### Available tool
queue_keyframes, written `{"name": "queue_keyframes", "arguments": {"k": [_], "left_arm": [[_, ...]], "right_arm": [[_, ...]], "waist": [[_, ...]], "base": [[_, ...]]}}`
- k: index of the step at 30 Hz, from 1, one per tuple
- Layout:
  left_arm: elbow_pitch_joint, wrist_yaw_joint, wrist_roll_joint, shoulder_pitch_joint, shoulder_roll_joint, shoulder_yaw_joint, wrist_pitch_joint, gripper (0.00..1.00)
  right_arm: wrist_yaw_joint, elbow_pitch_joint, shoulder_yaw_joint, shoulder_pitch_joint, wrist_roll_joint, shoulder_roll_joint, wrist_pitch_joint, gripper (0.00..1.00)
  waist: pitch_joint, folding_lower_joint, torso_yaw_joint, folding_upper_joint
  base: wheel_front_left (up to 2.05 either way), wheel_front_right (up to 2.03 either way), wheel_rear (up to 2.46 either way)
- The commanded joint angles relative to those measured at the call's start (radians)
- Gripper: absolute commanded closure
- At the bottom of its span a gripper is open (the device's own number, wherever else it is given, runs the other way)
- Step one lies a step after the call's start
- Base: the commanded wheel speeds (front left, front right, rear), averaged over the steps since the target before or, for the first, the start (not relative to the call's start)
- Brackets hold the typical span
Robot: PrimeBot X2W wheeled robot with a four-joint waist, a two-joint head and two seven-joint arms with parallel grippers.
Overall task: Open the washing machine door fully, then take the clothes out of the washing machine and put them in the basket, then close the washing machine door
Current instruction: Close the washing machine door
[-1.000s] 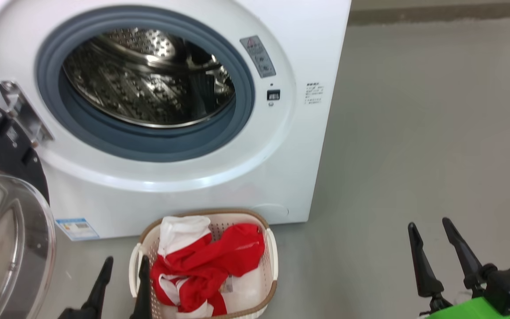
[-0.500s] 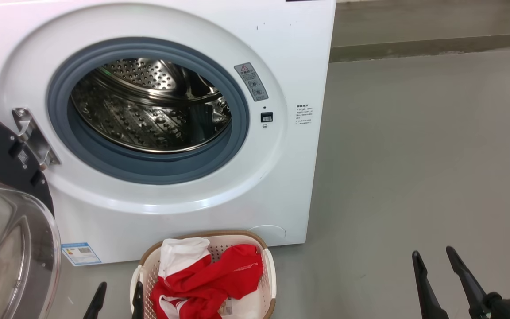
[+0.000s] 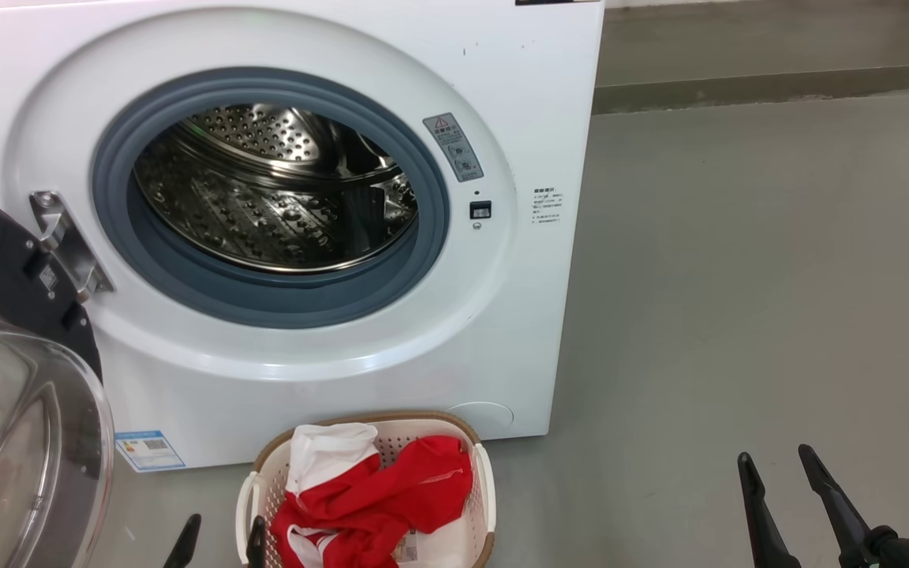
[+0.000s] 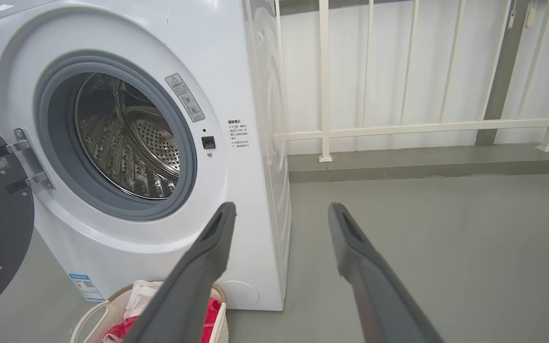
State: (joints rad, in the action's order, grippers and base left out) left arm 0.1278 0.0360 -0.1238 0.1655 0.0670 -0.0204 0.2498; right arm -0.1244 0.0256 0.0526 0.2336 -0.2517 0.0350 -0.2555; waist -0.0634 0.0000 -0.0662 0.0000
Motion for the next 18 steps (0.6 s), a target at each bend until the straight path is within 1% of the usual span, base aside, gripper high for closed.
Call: {"name": "queue_keyframes", "arguments": {"k": [1,10,14,18], "left_arm": [[-0.019,0.004,0.008,-0.025,0.010,0.031,0.012,0.00],[-0.015,0.003,0.013,-0.030,0.008,0.035,0.012,0.00],[-0.016,0.001,0.016,-0.029,0.008,0.037,0.012,0.00],[-0.017,0.002,0.018,-0.029,0.008,0.038,0.012,0.00]], "right_arm": [[-0.006,-0.028,-0.019,-0.031,0.008,0.015,-0.006,0.00],[-0.006,-0.025,-0.030,-0.037,-0.003,0.015,-0.006,0.00],[-0.006,-0.024,-0.027,-0.036,-0.003,0.015,-0.006,0.00],[-0.006,-0.025,-0.026,-0.036,-0.005,0.015,-0.006,0.00]], "waist": [[-0.001,0.0000,0.002,0.0000],[-0.001,0.0000,0.001,0.0000],[-0.001,0.0000,-0.001,0.0000],[0.000,0.0000,-0.002,0.0000]], "base": [[0.00,0.00,0.00],[-0.11,0.11,0.00],[-0.80,0.80,0.00],[-1.34,1.34,0.00]]}}
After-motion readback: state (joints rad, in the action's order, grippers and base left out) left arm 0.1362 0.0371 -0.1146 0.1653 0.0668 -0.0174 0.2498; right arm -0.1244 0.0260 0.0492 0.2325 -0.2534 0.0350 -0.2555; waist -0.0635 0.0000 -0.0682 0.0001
